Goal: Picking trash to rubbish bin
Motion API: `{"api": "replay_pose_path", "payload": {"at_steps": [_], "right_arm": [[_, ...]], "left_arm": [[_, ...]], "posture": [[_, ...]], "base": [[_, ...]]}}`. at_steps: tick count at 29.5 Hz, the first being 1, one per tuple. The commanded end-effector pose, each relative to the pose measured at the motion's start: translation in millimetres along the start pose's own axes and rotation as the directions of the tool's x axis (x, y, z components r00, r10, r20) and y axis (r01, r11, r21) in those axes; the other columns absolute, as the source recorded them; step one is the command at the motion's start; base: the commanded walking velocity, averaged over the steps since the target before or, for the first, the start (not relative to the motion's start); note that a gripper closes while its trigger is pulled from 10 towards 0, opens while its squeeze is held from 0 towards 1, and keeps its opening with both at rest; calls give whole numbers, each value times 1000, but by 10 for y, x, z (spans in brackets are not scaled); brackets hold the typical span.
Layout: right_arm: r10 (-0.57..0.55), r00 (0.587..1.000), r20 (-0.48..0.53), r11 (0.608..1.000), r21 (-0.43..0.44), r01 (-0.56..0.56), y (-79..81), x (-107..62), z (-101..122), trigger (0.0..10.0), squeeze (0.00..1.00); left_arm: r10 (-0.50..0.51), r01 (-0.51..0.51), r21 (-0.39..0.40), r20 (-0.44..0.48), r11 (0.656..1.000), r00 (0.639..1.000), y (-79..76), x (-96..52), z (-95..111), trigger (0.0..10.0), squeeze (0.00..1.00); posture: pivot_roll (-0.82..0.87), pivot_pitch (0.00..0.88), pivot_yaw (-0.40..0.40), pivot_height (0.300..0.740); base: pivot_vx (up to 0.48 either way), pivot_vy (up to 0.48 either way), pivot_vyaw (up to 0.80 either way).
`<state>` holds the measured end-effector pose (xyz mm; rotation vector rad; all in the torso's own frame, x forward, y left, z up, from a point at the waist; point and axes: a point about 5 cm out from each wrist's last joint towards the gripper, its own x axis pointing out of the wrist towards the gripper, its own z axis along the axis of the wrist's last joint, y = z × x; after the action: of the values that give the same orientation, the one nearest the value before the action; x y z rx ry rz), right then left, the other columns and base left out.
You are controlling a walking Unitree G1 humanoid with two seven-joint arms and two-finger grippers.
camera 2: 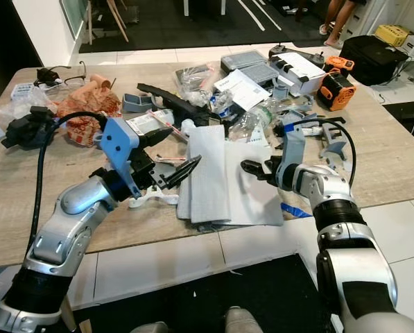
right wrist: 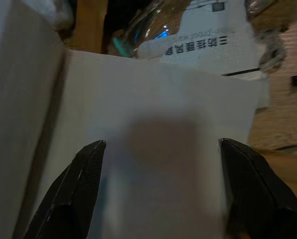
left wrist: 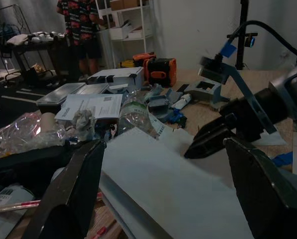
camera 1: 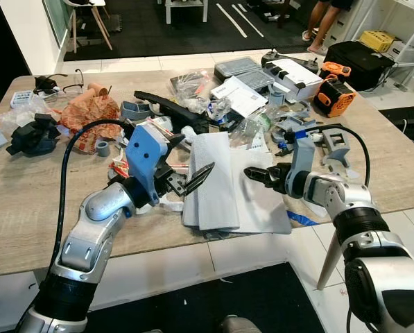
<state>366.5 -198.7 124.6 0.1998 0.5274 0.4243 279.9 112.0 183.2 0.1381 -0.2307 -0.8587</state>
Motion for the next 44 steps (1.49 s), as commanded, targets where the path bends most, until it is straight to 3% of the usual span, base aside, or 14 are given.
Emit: {"api": "replay_pose_path", "payload": {"at_steps": [1, 10, 17, 27, 33, 44], "right_arm": [[-25, 999, -20, 1000, 7, 25, -50, -27, 0, 10000, 0], [-75, 997, -19, 997, -1, 75, -137, -116, 125, 10000, 0], [-112, 994, -8, 994, -14, 112, -232, -292, 261, 10000, 0], [-104, 994, -45, 993, 46, 106, -226, -230, 73, 10000, 0], [-76, 997, 5, 991, 115, 75, -188, -202, 61, 10000, 0], [-53, 998, -25, 985, 161, 57, -143, -134, -76, 10000, 0]], "left_arm": [[-15, 15, 19, -4, 1000, 1000, -22, -7, 7, 10000, 0], [-21, 22, 19, -6, 1000, 1000, -26, 2, -1, 10000, 0], [-23, 23, 17, -9, 1000, 1000, -24, 3, -15, 10000, 0], [-26, 26, 17, -10, 1000, 1000, -34, 4, -22, 10000, 0], [-24, 25, 20, -12, 999, 1000, -26, -7, -21, 10000, 0], [-26, 26, 27, -14, 999, 1000, -25, -12, -16, 10000, 0]], "posture": [[-39, 0, -21, 740], [-44, 0, -24, 740], [-53, 0, -26, 740], [-49, 0, -32, 740], [-46, 0, -31, 740], [-43, 0, -34, 740]], "base": [[0, 0, 0], [0, 0, 0], [0, 0, 0], [0, 0, 0], [0, 0, 0], [0, 0, 0]]}}
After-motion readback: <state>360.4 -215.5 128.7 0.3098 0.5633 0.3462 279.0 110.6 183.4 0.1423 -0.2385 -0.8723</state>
